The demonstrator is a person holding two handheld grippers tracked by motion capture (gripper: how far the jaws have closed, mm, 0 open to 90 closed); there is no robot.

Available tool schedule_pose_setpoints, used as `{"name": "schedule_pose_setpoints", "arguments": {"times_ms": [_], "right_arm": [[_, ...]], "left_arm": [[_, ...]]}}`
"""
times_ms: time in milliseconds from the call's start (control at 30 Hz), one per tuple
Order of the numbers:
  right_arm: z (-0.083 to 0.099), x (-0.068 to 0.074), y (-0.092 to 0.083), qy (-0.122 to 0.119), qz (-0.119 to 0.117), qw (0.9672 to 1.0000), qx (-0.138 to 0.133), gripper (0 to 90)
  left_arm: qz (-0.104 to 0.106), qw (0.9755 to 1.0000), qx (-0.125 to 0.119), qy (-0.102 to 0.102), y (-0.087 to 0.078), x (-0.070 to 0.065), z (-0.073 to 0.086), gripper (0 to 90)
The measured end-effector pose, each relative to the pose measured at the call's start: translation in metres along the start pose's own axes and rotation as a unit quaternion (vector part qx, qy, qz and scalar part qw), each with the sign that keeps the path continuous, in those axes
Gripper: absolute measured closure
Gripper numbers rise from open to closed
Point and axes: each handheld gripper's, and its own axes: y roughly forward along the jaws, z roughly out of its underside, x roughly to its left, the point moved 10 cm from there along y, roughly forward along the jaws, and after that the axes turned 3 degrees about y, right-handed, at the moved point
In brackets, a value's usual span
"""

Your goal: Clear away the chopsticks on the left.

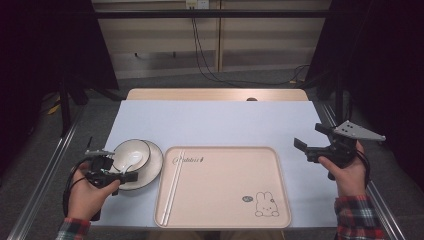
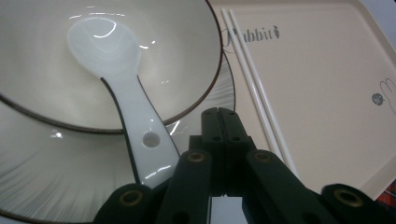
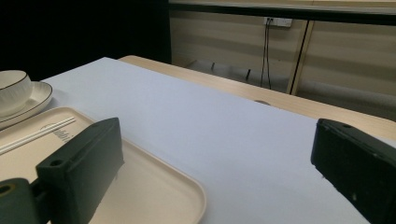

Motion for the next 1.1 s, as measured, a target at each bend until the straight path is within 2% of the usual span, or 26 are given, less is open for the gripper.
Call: {"name": "schedule_pose_setpoints", "arguments": {"times_ms": [133, 533, 767, 867, 900, 933, 967, 1000, 1100], "right_arm": [[0.0, 0.001, 0.001, 0.001, 0.0, 1.0, 0.0, 1.8], [0.0, 0.001, 0.003, 0.001, -0.001, 1.0, 0.003, 1.7], [0.001, 0.002, 0.004, -0.002, -0.001, 1.0, 0.002, 1.7], [0.001, 0.002, 0.004, -0.001, -0.002, 1.0, 0.003, 1.7], [0.001, 0.003, 0.005, 0.001, -0.001, 1.0, 0.003, 1.7], [0.001, 0.003, 0.005, 0.0, -0.001, 1.0, 0.003, 1.7], [0.001, 0.003, 0.005, -0.001, -0.001, 1.0, 0.002, 1.7], [0.001, 0.003, 0.005, -0.001, -0.001, 1.0, 0.002, 1.7], [0.001, 0.003, 0.005, -0.001, -0.001, 1.0, 0.004, 1.7]], "left_arm": [[-0.01, 0.9999, -0.003, -0.005, -0.005, 0.007, 0.002, 90.0], [-0.022, 0.9996, -0.006, -0.013, -0.019, 0.022, 0.005, 90.0], [-0.04, 0.9983, -0.029, -0.032, -0.032, 0.034, 0.0, 90.0], [-0.045, 0.9981, -0.025, -0.034, -0.035, 0.038, 0.001, 90.0], [-0.047, 0.9975, -0.031, -0.043, -0.035, 0.038, 0.0, 90.0], [-0.045, 0.9982, -0.022, -0.034, -0.036, 0.04, 0.001, 90.0], [-0.051, 0.9978, -0.025, -0.034, -0.036, 0.041, 0.0, 90.0], [-0.055, 0.997, -0.034, -0.044, -0.035, 0.042, -0.002, 90.0], [-0.06, 0.9971, -0.025, -0.04, -0.037, 0.047, 0.0, 90.0]]}}
